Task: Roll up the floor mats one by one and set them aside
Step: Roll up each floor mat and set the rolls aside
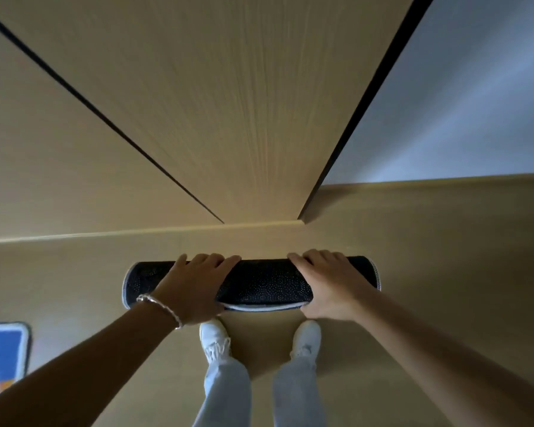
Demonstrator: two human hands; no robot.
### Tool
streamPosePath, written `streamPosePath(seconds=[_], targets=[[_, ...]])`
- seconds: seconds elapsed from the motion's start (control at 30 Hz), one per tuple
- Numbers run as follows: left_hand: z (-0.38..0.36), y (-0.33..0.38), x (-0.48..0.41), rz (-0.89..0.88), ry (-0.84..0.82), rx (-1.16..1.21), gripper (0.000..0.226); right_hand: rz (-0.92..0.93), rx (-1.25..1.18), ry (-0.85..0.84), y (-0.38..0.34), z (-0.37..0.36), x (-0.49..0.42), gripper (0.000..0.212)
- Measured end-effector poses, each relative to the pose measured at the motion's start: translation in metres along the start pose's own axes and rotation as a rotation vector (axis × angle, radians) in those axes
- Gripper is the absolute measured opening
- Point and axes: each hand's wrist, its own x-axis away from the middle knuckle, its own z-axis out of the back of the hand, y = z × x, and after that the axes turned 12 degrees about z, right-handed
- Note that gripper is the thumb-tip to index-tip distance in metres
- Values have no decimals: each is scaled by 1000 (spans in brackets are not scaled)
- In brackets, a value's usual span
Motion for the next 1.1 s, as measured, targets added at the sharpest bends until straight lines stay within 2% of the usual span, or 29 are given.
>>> streamPosePath(seconds=[0.2,0.37,0.53,0.67,0.77,0.93,1.1], targets=[[-122,-1,-61,38,-53,-47,76,2,-58,-58,27,-131,-66,87],[-199,4,-91,97,-66,-70,75,-12,-32,-101,45,-200,-106,90],[-268,-12,-125,-20,19,-81,85,-41,-39,-127,56,-261,-133,87],[-310,-18,-159,-76,73,-96,96,-110,-13,-103,65,-299,-155,75],[-337,-19,-187,-82,119,-88,92,-147,27,-83,81,-321,-175,70],[-378,-24,-243,13,225,-64,78,-153,72,-10,116,-346,-231,68],[-403,-37,-302,133,329,-70,73,-134,141,108,155,-364,-291,76]])
